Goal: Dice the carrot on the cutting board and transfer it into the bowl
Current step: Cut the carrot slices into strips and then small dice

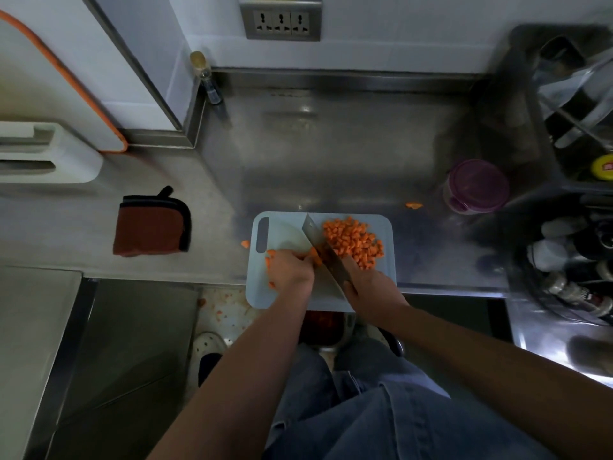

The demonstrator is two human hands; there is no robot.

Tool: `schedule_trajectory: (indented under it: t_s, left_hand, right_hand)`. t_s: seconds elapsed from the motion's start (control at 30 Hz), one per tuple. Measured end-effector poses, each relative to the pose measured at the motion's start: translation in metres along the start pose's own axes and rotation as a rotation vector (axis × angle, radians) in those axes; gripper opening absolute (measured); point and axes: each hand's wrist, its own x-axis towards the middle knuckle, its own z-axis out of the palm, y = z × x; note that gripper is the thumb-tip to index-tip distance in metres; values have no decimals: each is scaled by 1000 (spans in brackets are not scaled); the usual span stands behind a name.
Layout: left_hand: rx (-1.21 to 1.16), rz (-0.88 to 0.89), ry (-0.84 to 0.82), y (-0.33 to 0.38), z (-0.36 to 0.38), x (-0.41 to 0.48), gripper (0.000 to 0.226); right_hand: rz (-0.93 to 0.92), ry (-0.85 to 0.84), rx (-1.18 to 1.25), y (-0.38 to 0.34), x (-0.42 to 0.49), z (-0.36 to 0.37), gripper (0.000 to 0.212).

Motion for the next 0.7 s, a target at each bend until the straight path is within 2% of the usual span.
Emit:
schedule_trajectory:
  t_s: [0.17,0.37,0.5,0.57,0.63,0.7]
  left_hand:
    - [-1,-18,12,-3,3,2,33]
    - [-20,-57,26,-7,10,8,41]
    - [-56,-80,20,-6,12,9,35]
    - [-61,-97,17,-11,15,14,40]
    - [-62,-107,27,-13,17,16,47]
    - [-75,-104,23,-9,14,13,37]
  right_hand:
    - [-7,-26,-25,3,0,-6,38]
    - [-5,97,-5,-4,8,-9,31]
    - [-26,60,-28,-8,8,-8,28]
    - [-21,28,-45,-9,6,-8,25]
    - [-10,-7,-84,-11,5,-8,31]
    - [6,-39,-108,-13,5,-8,38]
